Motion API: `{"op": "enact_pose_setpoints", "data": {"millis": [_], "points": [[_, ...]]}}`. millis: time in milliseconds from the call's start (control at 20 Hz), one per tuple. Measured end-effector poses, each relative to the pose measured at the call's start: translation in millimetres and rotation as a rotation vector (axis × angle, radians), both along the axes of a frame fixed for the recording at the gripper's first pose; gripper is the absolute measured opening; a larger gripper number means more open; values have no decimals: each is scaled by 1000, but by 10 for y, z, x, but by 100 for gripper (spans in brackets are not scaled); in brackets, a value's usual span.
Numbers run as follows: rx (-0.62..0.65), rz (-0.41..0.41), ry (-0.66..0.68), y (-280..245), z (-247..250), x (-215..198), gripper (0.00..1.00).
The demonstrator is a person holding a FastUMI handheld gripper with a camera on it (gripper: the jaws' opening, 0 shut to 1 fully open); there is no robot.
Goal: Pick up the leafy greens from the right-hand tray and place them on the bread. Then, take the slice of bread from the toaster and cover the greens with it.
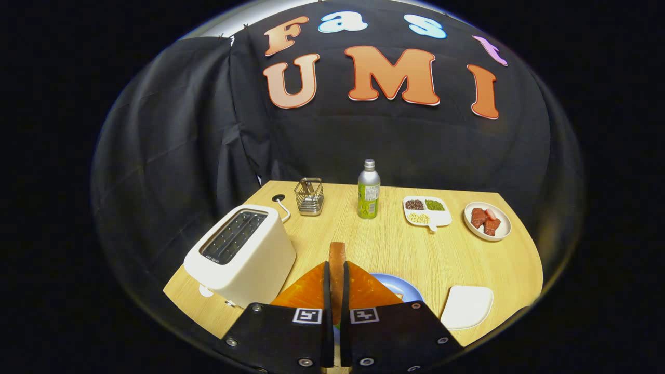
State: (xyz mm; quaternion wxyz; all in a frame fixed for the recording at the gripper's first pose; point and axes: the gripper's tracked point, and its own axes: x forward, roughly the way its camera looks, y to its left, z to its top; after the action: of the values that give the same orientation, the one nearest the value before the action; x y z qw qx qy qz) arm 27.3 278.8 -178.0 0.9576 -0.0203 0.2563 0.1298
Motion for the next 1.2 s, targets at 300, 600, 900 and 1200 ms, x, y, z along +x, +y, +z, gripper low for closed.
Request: {"op": "enact_pose_setpoints", "data": {"millis": [300, 600, 900, 1200], "points": [[7, 13, 75, -195, -375, -59, 5], [21, 19, 115, -464, -549, -7, 5], [27, 7, 166, -763, -696, 86, 12], [-37, 28, 208, -992, -871, 117, 43]]}}
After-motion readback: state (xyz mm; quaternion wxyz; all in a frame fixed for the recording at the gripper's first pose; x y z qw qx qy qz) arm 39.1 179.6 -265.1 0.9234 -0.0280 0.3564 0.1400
